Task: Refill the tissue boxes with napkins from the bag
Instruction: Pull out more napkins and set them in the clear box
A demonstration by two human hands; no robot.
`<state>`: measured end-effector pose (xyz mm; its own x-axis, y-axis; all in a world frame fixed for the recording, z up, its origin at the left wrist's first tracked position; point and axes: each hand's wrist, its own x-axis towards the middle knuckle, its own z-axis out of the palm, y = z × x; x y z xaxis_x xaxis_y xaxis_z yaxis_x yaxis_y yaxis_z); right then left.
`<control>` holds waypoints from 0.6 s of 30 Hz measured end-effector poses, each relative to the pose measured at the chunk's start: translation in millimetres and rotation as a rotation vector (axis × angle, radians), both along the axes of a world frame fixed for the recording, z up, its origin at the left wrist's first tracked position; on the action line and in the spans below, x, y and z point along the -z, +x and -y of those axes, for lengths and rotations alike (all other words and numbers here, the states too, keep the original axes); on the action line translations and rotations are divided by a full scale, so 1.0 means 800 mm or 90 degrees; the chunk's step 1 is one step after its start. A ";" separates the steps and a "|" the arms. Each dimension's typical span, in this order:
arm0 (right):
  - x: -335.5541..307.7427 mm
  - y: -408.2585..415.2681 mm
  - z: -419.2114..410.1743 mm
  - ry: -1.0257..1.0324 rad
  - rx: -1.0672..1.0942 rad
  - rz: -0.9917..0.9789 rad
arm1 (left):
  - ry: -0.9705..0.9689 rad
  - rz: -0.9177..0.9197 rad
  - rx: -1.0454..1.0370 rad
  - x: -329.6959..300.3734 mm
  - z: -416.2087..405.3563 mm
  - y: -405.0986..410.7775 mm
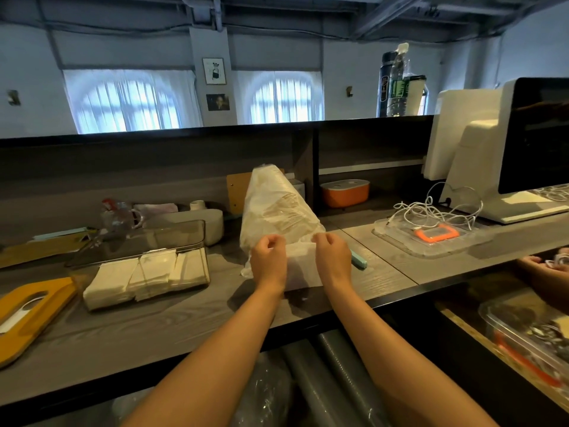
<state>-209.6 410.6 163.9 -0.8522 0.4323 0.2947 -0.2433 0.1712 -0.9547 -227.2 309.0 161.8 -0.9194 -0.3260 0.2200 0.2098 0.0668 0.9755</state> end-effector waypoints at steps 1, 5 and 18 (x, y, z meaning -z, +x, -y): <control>-0.001 0.001 0.003 0.016 -0.019 -0.004 | -0.006 -0.003 -0.001 0.000 -0.001 0.001; 0.002 -0.004 0.003 -0.012 -0.013 0.028 | -0.005 0.026 -0.068 -0.005 0.001 0.003; 0.000 0.001 0.008 0.080 -0.136 -0.063 | -0.169 0.024 -0.110 -0.017 0.020 -0.001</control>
